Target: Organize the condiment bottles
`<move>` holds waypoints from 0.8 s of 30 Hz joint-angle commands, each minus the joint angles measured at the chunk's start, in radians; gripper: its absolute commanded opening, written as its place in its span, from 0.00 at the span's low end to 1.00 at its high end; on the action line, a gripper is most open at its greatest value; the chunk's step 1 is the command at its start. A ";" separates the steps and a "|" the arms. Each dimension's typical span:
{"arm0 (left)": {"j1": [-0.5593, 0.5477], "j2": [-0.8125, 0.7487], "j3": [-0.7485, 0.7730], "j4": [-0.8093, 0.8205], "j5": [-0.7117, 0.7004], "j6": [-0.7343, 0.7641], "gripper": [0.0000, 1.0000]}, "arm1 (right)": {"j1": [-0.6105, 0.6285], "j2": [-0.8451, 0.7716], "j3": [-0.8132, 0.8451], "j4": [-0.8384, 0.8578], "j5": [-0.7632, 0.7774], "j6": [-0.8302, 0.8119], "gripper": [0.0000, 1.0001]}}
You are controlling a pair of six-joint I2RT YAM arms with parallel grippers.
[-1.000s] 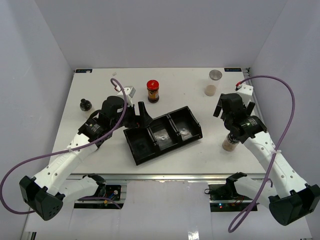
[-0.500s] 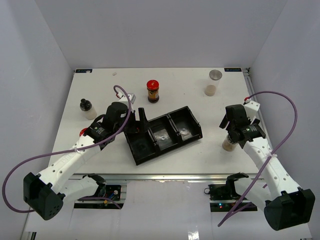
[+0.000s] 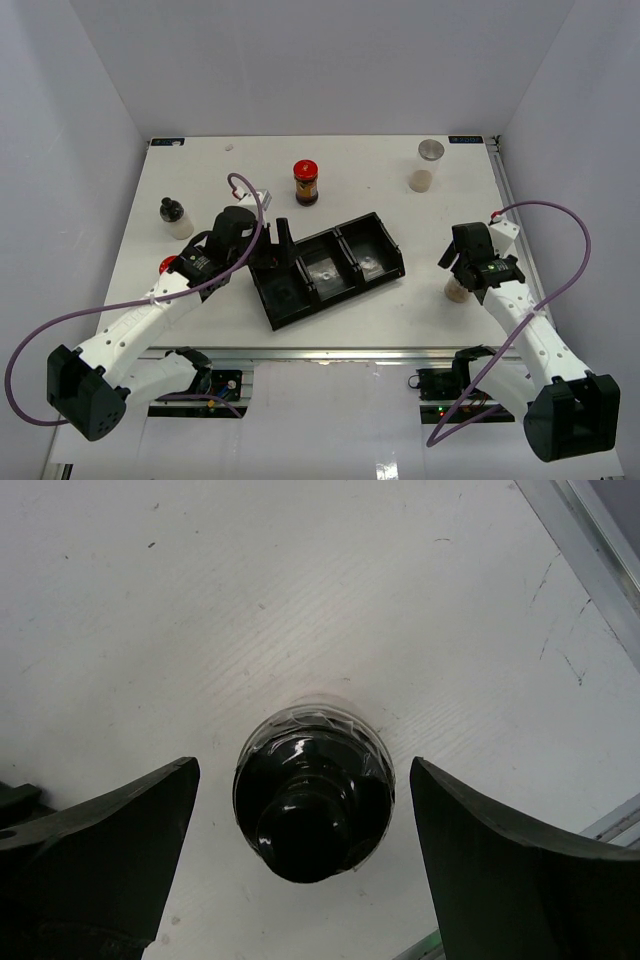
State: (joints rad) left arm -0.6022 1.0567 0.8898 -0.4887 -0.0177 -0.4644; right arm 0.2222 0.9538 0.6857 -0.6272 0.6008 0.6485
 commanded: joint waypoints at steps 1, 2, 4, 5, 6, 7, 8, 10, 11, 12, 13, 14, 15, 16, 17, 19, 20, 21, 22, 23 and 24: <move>0.004 -0.037 -0.003 -0.001 -0.016 0.003 0.98 | -0.021 0.016 -0.028 0.077 0.011 0.011 0.96; 0.004 -0.037 -0.002 -0.004 -0.018 0.003 0.98 | -0.023 0.016 -0.034 0.083 0.014 0.008 0.97; 0.004 -0.034 0.004 -0.012 -0.023 0.005 0.98 | -0.030 0.016 -0.046 0.107 0.020 -0.001 0.97; 0.004 -0.032 0.007 -0.017 -0.025 0.006 0.98 | -0.032 0.016 -0.052 0.113 0.020 -0.004 0.95; 0.004 -0.031 0.010 -0.022 -0.028 0.006 0.98 | -0.033 0.016 -0.055 0.115 0.023 -0.005 0.93; 0.004 -0.030 0.012 -0.024 -0.030 0.006 0.98 | -0.034 0.013 -0.055 0.118 0.025 -0.009 0.88; 0.004 -0.030 0.015 -0.024 -0.031 0.005 0.98 | -0.034 0.009 -0.053 0.121 0.027 -0.016 0.83; 0.004 -0.030 0.020 -0.025 -0.031 0.004 0.98 | -0.034 -0.001 -0.044 0.121 0.031 -0.032 0.73; 0.004 -0.030 0.022 -0.025 -0.030 0.002 0.98 | -0.034 -0.005 -0.032 0.120 0.030 -0.044 0.65; 0.004 -0.029 0.025 -0.025 -0.028 0.001 0.98 | -0.034 -0.009 -0.020 0.119 0.029 -0.058 0.57; 0.005 -0.027 0.027 -0.025 -0.028 -0.004 0.98 | -0.034 -0.010 -0.007 0.119 0.023 -0.091 0.48; 0.005 -0.026 0.029 -0.024 -0.029 -0.007 0.98 | -0.034 -0.009 0.009 0.119 0.017 -0.117 0.38; 0.004 -0.025 0.030 -0.023 -0.030 -0.009 0.98 | -0.034 -0.004 0.027 0.117 0.011 -0.130 0.27; 0.004 -0.022 0.031 -0.021 -0.030 -0.017 0.98 | -0.034 0.000 0.044 0.105 0.005 -0.155 0.21; 0.004 -0.020 0.033 -0.019 -0.030 -0.022 0.98 | -0.034 0.007 0.069 0.101 -0.014 -0.176 0.14; 0.004 -0.016 0.034 -0.015 -0.028 -0.035 0.98 | -0.033 0.020 0.113 0.093 -0.048 -0.228 0.08; 0.004 -0.014 0.035 -0.014 -0.026 -0.038 0.98 | -0.032 0.026 0.142 0.091 -0.071 -0.248 0.08; 0.004 -0.011 0.036 -0.012 -0.025 -0.040 0.98 | -0.032 0.030 0.160 0.093 -0.086 -0.271 0.08; 0.004 -0.007 0.037 -0.012 -0.024 -0.042 0.98 | -0.032 0.033 0.171 0.095 -0.096 -0.289 0.08; 0.004 -0.006 0.040 -0.014 -0.025 -0.042 0.98 | -0.031 0.038 0.185 0.098 -0.112 -0.299 0.08; 0.005 -0.001 0.044 -0.016 -0.028 -0.041 0.98 | -0.029 0.045 0.204 0.110 -0.134 -0.331 0.08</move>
State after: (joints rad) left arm -0.6022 1.0539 0.8918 -0.5123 -0.0383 -0.4898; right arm 0.1909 0.9877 0.7890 -0.5698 0.5311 0.4398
